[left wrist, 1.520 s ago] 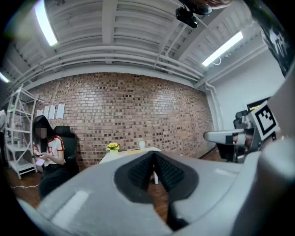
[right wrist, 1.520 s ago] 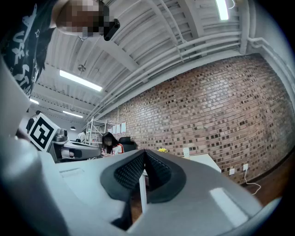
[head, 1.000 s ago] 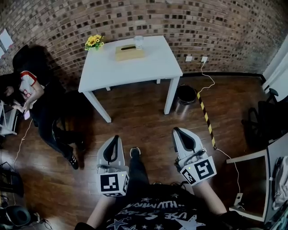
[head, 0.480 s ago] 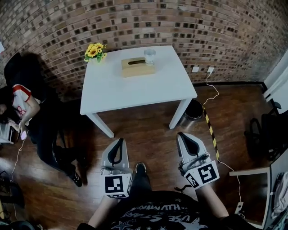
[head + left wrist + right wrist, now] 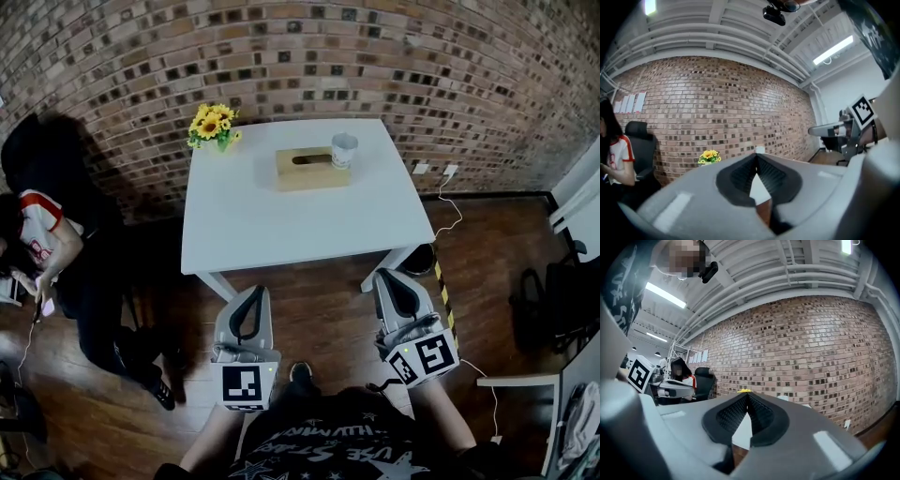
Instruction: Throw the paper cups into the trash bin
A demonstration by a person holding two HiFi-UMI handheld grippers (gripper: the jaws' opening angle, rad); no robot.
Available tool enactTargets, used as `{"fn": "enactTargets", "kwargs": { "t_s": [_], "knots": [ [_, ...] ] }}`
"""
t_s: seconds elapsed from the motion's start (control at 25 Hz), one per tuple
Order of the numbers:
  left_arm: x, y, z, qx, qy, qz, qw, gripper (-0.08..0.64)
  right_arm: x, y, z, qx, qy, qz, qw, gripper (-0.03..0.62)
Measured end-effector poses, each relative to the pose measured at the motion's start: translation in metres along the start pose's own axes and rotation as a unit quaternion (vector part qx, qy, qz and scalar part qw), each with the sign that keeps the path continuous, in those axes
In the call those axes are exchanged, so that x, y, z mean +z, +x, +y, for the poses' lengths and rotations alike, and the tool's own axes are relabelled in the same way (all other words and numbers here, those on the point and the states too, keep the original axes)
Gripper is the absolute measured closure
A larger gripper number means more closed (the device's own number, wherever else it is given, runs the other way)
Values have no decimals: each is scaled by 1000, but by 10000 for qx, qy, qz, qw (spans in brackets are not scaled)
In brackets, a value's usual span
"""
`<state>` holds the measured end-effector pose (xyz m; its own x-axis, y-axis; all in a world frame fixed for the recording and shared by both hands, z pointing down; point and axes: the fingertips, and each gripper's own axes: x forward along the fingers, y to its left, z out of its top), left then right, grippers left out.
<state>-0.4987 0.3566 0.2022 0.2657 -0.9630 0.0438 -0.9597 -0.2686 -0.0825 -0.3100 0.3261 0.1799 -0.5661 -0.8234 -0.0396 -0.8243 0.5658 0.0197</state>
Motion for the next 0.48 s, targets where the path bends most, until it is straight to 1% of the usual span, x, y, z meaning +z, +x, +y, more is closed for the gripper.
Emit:
{"fn": "enactTargets", "kwargs": {
  "t_s": [0.12,0.28,0.4,0.48],
  "knots": [
    [-5,12,8,-80,-49,14,10000,555,-3,16,-5,-84,-3,27,10000,584],
    [-9,28,7,-257,-95,36,9996,555,-12,30,-22,-315,146,73,9994,584],
    [-10,43,12,-234,-115,46,9996,555,-17,39,-32,-352,153,71,9992,584],
    [-7,55,17,-140,-176,15,9997,555,-22,48,-42,-409,236,48,9989,584]
  ]
}}
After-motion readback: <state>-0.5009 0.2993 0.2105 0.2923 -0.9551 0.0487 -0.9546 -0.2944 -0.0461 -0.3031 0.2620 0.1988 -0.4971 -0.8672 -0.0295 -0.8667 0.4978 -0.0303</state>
